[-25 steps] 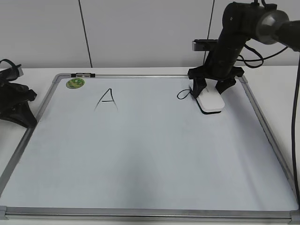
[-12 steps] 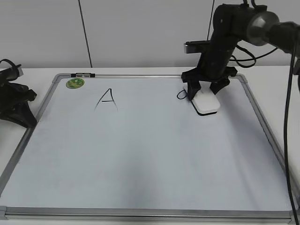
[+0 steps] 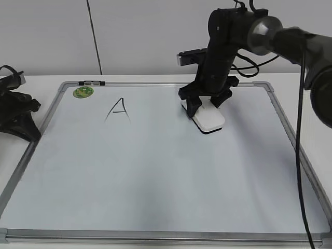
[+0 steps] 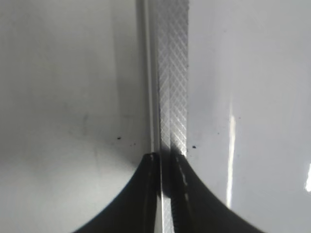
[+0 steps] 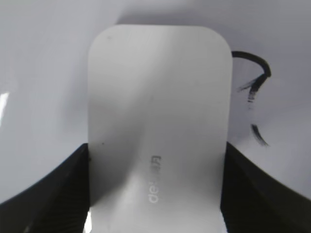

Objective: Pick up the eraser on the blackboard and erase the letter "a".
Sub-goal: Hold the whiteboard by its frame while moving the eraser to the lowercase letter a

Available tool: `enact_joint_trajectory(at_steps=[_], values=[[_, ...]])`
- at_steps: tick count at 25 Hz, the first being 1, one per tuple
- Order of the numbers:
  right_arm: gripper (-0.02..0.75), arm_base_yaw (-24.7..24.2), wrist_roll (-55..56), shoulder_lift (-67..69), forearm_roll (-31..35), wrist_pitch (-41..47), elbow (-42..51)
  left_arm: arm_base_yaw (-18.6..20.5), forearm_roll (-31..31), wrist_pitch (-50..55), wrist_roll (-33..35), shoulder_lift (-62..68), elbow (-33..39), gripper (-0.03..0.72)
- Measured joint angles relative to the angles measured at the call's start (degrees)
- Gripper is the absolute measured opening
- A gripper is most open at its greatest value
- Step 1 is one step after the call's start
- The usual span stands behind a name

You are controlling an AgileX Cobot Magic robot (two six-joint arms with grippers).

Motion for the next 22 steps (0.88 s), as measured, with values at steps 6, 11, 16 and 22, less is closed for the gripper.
enact_joint_trajectory(at_steps=[6, 11, 16, 22], values=[[0.522, 0.49, 0.21, 0.00, -1.77, 0.00, 0.00, 0.00, 0.00, 0.00, 0.00, 0.00, 0.00, 0.034], [0.522, 0.68, 0.86, 0.00, -3.00, 0.00, 0.00, 0.00, -0.06, -0.02, 0.00, 0.00, 0.00, 0.034], [0.522, 0.68, 1.42, 0.00, -3.89, 0.00, 0.00, 0.00, -0.12, -0.12, 0.00, 0.00, 0.00, 0.034], [0.522, -0.95, 2.26, 0.00, -3.70, 0.04, 0.00, 0.00, -0.42, -0.29, 0.00, 0.12, 0.00, 0.034]])
